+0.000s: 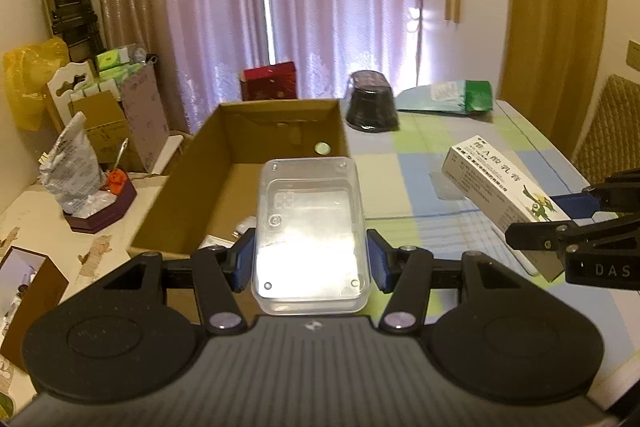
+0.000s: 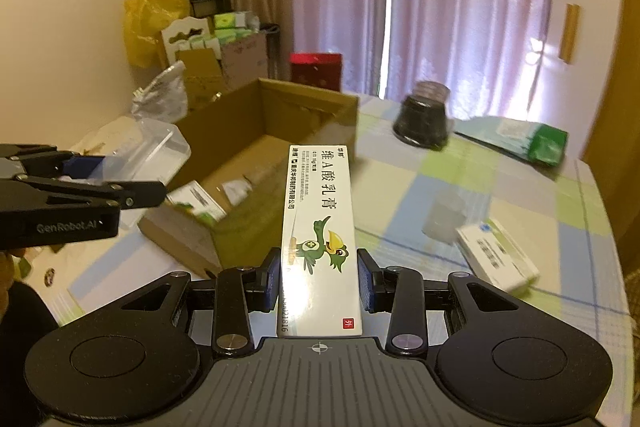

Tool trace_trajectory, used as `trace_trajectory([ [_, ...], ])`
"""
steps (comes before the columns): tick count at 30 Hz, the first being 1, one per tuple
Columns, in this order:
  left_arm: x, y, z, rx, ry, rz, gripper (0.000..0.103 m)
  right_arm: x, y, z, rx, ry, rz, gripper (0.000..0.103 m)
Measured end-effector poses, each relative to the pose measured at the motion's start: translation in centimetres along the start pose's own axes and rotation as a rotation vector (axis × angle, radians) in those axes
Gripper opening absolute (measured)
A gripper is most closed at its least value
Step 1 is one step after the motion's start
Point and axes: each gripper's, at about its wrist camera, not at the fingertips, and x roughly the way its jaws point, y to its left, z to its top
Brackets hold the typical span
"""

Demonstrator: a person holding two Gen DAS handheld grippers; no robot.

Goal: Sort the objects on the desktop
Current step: 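Carry the clear tray and white tube box with both tools over the cardboard box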

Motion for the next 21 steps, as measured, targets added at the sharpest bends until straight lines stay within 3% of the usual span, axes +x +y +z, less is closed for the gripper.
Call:
trace_trajectory([
  [12, 2.9, 4.5, 3.0, -0.013, -0.018, 0.02, 0.051, 4.7, 3.0, 6.5, 0.009, -0.037, 0.08, 0.037],
  [21, 5.1, 8.2, 4.2, 0.015, -0.018, 0.054, 0.051, 8.2, 4.4, 8.7, 0.0, -0.022, 0.108, 0.037],
])
